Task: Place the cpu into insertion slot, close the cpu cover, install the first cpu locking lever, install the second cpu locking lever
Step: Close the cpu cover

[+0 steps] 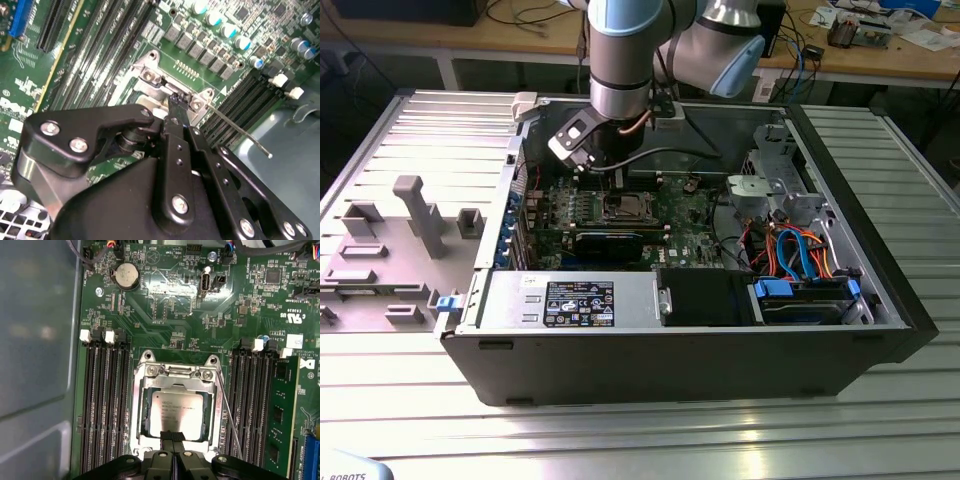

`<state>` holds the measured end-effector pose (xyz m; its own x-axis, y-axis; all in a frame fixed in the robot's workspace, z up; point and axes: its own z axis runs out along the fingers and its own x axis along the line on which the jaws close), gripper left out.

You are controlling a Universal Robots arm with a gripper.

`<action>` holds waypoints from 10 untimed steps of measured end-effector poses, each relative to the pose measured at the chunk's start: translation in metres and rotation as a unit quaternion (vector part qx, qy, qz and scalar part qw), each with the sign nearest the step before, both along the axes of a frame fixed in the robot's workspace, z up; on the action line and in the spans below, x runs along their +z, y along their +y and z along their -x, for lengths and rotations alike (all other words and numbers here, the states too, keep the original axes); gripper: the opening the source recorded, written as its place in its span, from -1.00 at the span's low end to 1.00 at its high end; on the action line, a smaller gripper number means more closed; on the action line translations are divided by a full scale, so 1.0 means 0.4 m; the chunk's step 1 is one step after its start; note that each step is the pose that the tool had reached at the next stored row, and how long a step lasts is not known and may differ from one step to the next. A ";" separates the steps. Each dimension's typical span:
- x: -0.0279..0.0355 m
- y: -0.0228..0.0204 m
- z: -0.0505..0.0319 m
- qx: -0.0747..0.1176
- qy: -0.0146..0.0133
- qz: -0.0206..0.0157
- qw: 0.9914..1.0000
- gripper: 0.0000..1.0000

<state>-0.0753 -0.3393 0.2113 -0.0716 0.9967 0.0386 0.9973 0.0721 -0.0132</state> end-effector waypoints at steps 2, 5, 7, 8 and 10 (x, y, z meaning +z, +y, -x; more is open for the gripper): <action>0.000 0.000 -0.013 0.000 0.000 0.001 1.000 -0.79; 0.000 0.000 -0.026 0.000 0.000 0.002 1.000 -0.79; 0.000 0.000 -0.035 0.000 0.000 0.003 1.000 -0.79; 0.000 0.000 -0.039 0.000 0.000 0.003 1.000 -0.79; 0.000 0.000 -0.046 0.000 0.000 0.004 1.000 -0.79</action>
